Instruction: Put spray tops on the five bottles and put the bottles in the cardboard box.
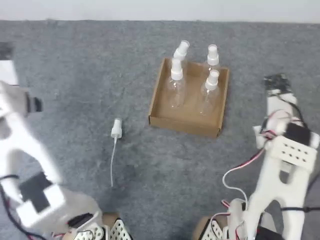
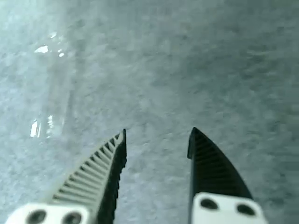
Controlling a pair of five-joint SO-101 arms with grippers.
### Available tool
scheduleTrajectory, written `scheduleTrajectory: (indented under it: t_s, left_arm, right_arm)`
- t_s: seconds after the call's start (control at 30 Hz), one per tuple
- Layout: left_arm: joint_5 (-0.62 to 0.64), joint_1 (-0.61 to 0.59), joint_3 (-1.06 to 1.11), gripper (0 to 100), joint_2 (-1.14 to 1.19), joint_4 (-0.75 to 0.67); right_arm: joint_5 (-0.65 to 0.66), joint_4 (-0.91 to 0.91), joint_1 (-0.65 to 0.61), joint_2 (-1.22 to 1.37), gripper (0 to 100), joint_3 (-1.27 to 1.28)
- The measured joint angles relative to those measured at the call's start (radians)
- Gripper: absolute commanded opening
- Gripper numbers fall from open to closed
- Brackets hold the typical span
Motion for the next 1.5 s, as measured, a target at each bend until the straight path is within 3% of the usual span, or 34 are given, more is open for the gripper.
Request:
scheduleTrajectory:
  t_s: [0.13,0.37,0.6,0.73,1.03,1.17,1.4,1.5]
  left_arm:
    - [0.084,0.114,0.287,20,-0.236,-0.169]
    - [0.184,0.330,0.919,20,-0.736,-0.512]
    - [0.256,0.417,1.356,20,-1.115,-0.787]
    - [0.267,0.466,1.527,20,-1.289,-0.855]
    - [0.273,0.496,1.705,20,-1.654,-0.801]
    - [0.273,0.496,1.705,20,-1.781,-0.635]
    - [0.272,0.493,1.705,19,-1.838,-0.215]
    - [0.272,0.493,1.705,19,-1.838,-0.157]
  right_arm:
    - [-0.051,0.000,-0.077,0.000,0.6,0.000]
    - [-0.072,-0.008,-0.089,0.000,0.6,0.032]
    - [-0.072,-0.103,-0.091,-0.147,0.6,0.281]
    - [-0.069,-0.115,-0.091,-0.285,0.6,0.416]
    - [-0.055,-0.066,-0.091,-0.425,0.7,0.526]
    - [-0.052,-0.061,-0.091,-0.431,0.7,0.539]
    - [-0.046,-0.058,-0.026,-0.431,0.8,0.563]
    - [-0.049,-0.058,0.017,-0.431,0.9,0.563]
